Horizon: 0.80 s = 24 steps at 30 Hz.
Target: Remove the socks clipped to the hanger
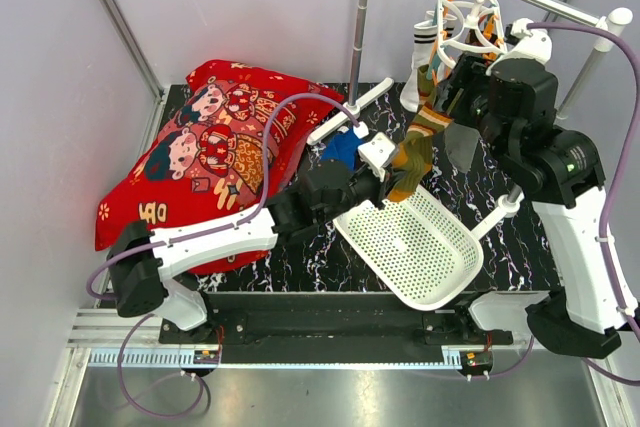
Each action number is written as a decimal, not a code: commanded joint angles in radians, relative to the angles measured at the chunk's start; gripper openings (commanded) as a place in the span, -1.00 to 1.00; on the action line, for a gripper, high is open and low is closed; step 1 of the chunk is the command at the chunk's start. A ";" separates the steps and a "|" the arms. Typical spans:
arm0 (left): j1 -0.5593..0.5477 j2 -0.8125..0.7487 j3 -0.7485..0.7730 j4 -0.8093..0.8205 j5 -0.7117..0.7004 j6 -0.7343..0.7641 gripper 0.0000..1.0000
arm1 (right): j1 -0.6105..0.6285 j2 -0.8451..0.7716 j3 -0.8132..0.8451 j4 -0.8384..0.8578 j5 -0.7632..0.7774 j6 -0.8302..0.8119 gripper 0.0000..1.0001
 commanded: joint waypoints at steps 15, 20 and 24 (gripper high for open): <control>-0.039 -0.056 0.025 0.039 -0.023 0.028 -1.00 | 0.091 0.102 0.065 0.065 0.177 -0.153 0.43; -0.044 -0.059 0.027 0.046 -0.023 0.030 -1.00 | 0.126 0.146 0.101 0.055 0.273 -0.191 0.42; -0.050 -0.068 0.025 0.046 -0.026 0.028 -1.00 | 0.126 0.174 0.101 0.057 0.299 -0.220 0.39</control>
